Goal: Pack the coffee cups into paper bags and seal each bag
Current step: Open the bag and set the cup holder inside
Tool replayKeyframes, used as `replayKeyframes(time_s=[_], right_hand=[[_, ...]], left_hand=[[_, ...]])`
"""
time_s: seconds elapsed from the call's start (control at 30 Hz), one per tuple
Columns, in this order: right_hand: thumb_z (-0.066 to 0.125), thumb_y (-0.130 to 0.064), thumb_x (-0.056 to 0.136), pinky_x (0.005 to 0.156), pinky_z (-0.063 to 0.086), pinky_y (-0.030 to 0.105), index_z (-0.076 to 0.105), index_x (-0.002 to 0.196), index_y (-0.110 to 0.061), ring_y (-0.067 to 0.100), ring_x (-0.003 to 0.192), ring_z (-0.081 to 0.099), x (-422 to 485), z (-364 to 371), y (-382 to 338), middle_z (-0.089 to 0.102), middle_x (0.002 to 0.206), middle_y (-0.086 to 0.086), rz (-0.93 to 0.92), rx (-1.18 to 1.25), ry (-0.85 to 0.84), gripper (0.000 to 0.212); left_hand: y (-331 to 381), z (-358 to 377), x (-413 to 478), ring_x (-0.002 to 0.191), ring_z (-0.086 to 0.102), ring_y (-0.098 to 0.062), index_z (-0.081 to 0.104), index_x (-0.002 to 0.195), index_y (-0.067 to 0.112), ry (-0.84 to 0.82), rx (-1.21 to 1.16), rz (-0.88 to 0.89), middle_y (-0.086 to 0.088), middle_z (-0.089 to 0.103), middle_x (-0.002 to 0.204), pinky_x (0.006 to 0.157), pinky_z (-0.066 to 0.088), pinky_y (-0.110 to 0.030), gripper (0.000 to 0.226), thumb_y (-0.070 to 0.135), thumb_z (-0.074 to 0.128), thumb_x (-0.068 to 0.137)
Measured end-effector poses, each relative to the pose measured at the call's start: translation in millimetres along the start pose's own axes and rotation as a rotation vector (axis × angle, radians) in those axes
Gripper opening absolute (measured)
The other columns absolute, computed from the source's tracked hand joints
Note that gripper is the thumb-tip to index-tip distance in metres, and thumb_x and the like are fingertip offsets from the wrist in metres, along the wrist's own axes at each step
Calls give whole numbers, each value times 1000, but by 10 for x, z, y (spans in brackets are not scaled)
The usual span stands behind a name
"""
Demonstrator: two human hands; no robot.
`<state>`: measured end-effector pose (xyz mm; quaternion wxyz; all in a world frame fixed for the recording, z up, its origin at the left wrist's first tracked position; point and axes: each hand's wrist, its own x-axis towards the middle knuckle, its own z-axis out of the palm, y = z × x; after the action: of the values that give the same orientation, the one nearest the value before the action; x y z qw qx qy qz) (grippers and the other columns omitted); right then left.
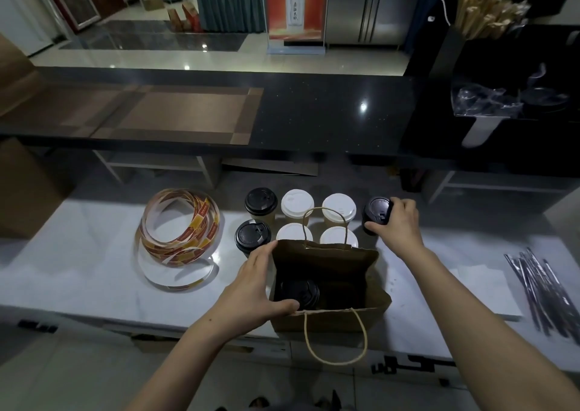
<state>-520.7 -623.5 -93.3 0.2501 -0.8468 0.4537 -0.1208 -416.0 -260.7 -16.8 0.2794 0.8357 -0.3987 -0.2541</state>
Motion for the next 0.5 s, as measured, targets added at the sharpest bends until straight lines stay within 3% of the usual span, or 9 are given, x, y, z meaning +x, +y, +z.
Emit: replayKeyframes(time_s=[0.27,0.5], right_hand=[[86,-46,78,109,41,41,45,146,-14,30,131,39,-303,-553,-302,46,139,10,-121,105,221,86],[86,-40,77,98,38,27,49,141,-15,25,124,45,-772,-1108,-558,46,129,6,-309,217,342,78]], left_hand=[[8,10,-5,152,20,-10,2,161,39,3,23,30,18,9,167,117,38,-36,118,58,82,77],[-16,21,12,152,20,-11,0,161,38,-1,24,41,20,9,165,116,36,-35,123,58,84,74]])
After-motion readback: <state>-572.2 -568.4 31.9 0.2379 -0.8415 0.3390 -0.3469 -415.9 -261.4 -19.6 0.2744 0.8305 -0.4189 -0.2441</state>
